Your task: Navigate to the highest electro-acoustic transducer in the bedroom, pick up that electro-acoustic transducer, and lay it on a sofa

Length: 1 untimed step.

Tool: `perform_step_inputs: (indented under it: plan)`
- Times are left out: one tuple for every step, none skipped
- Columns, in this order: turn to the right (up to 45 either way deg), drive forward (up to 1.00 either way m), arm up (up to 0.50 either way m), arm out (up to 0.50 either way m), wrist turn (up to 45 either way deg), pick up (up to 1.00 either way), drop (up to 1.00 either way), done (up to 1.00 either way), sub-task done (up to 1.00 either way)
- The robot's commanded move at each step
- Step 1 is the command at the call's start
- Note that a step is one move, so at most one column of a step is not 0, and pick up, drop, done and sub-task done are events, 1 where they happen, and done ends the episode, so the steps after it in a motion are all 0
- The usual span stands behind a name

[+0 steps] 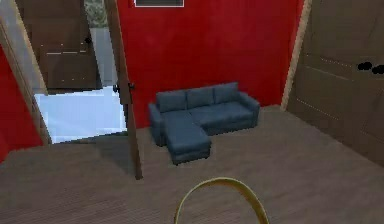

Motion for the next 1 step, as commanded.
perform_step_inputs:
  plan:
    - [45.0,0.0,0.0,0.0,0.0,0.0,0.0,0.0,0.0]
